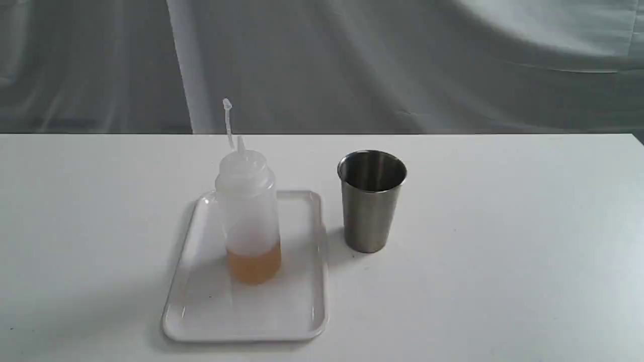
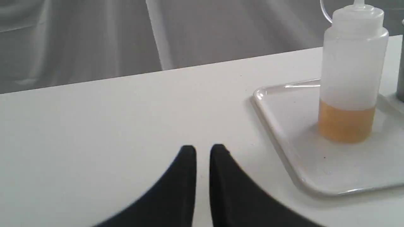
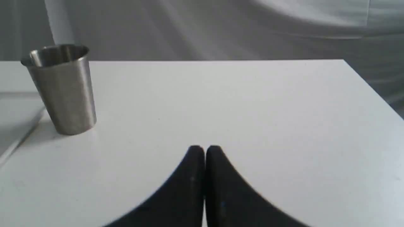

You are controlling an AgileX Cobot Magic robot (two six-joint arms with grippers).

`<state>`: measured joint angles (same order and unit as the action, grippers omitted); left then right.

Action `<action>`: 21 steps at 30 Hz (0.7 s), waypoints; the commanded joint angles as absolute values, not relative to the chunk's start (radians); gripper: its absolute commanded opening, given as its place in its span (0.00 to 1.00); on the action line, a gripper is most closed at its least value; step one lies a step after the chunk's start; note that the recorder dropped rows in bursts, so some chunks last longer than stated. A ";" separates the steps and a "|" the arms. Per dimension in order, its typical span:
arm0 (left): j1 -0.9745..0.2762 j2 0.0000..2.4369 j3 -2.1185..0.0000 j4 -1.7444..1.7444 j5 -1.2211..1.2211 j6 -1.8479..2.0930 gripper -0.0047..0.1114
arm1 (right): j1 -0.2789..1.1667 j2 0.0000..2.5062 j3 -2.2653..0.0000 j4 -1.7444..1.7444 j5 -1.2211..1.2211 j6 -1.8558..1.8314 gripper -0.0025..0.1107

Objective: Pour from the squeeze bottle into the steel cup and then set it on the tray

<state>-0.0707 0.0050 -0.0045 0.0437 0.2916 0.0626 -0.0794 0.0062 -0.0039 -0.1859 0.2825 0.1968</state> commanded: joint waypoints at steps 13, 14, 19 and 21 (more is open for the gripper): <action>-0.074 0.000 0.000 0.044 0.285 0.061 0.11 | -0.082 0.000 0.000 -0.169 0.328 0.192 0.02; -0.074 0.000 0.000 0.044 0.285 0.061 0.11 | -0.082 0.000 0.000 -0.169 0.328 0.192 0.02; -0.074 0.000 0.000 0.044 0.285 0.061 0.11 | -0.082 0.000 0.000 -0.169 0.328 0.189 0.02; -0.074 0.000 0.000 0.044 0.285 0.061 0.11 | -0.082 0.000 0.000 -0.169 0.328 0.189 0.02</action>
<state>-0.0707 0.0050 -0.0045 0.0437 0.2916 0.0626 -0.0794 0.0062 -0.0039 -0.1744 0.3247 0.1968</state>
